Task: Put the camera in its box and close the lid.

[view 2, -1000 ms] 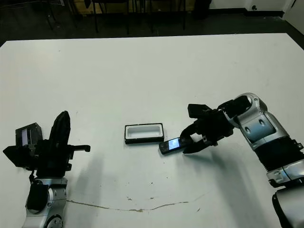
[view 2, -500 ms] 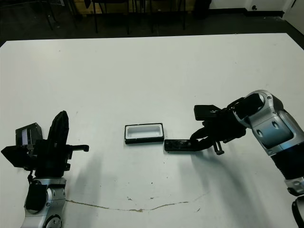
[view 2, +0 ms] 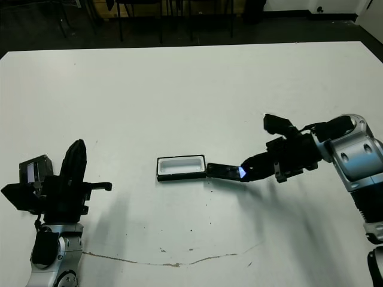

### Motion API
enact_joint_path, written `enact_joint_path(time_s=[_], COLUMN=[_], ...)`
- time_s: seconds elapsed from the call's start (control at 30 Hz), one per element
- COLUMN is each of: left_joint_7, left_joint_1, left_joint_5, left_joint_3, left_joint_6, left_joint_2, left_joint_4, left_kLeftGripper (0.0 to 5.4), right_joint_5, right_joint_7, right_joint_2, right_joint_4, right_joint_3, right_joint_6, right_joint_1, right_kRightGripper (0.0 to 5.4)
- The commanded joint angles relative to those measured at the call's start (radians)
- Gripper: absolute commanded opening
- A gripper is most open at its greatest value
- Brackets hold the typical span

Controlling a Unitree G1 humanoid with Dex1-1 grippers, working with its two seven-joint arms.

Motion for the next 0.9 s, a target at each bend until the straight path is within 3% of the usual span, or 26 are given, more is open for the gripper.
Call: enact_joint_path(time_s=[0.03, 0.07, 0.17, 0.33, 0.6, 0.8, 0.9], left_joint_7=[0.001, 0.001, -0.001, 0.002, -0.001, -0.004, 0.0], left_joint_1=[0.026, 0.027, 0.029, 0.033, 0.035, 0.04, 0.042], left_joint_5=[0.007, 0.008, 0.007, 0.008, 0.011, 0.007, 0.009], left_joint_3=[0.0, 0.0, -0.001, -0.004, -0.004, -0.001, -0.002], left_joint_6=[0.014, 0.013, 0.014, 0.016, 0.003, 0.007, 0.011], left_joint_2=[0.008, 0.008, 0.008, 0.005, 0.005, 0.009, 0.006], left_joint_4=[0.006, 0.006, 0.005, 0.003, 0.01, 0.004, 0.0], left_kLeftGripper=[0.0, 0.0, 0.0, 0.0, 0.0, 0.0, 0.0], right_joint_5=[0.017, 0.009, -0.027, 0.002, -0.002, 0.013, 0.027], right_joint_7=[0.027, 0.025, 0.005, 0.031, 0.006, -0.018, -0.089], right_joint_2=[0.035, 0.036, 0.015, 0.068, 0.08, 0.052, 0.026], right_joint_4=[0.071, 0.08, 0.045, 0.131, 0.119, 0.076, -0.037], right_joint_3=[-0.006, -0.005, 0.013, -0.004, -0.012, -0.04, -0.094], right_joint_6=[-0.076, -0.105, -0.102, -0.152, -0.155, -0.103, -0.076], right_joint_1=[-0.01, -0.016, -0.051, -0.084, -0.087, -0.061, 0.009], right_kRightGripper=[0.02, 0.02, 0.02, 0.02, 0.02, 0.02, 0.02])
